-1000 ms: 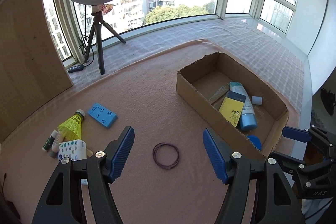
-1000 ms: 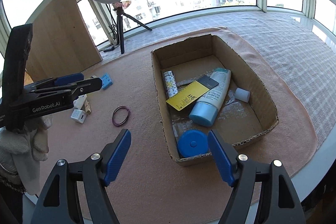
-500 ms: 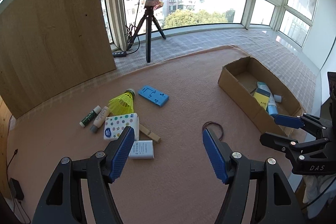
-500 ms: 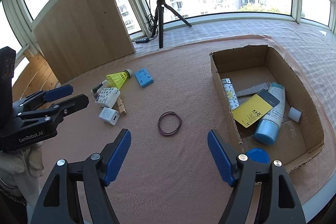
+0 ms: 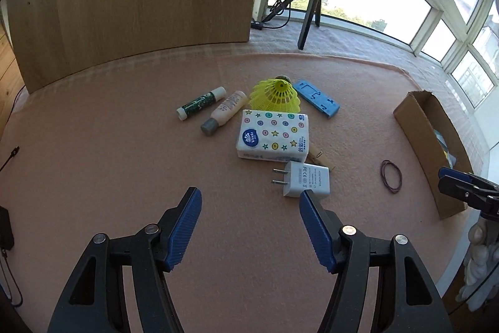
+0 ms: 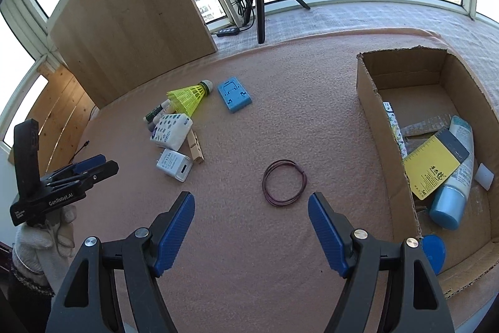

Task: Organize objects
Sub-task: 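Move the left tool to the dotted tissue pack and grasp it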

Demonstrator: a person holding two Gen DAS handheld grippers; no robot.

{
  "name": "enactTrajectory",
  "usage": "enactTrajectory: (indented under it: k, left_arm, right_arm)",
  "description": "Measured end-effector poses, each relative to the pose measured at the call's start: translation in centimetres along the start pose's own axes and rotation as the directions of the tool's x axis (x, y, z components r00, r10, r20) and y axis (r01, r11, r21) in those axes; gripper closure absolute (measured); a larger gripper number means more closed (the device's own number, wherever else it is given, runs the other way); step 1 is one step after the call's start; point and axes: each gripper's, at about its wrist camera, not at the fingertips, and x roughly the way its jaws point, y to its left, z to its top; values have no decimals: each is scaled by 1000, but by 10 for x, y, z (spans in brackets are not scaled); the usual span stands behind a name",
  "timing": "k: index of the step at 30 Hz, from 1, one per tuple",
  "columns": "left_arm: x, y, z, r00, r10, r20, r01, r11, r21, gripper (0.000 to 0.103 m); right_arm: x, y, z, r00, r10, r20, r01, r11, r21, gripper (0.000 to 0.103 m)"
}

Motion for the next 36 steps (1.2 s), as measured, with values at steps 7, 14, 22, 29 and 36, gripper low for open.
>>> enactTrajectory:
  k: [7,14,22,29,36]
  left_arm:
    - [28,-9,37,998,-57,-17,57,998,1,37]
    - [73,-40,79,998,-20,-66,26,996,91,37]
    - [123,-66,89,986,98,-136,-65,971,230,37]
    - [115,-69,67,980,166,-112,-117,930,348,37]
    - [90,-58,30,971,211,-110,-154,912,381,38]
  right_arm:
    - [23,2,17,996,84,-38,-83,995,47,31]
    - [26,7,16,996,78,-41,-76,996,41,31]
    - [21,-10,5,998,37,-47,-33,997,71,31]
    - [21,-11,2,998,36,-49,-32,996,79,31]
    - [20,10,1,997,59,-48,-57,998,33,31]
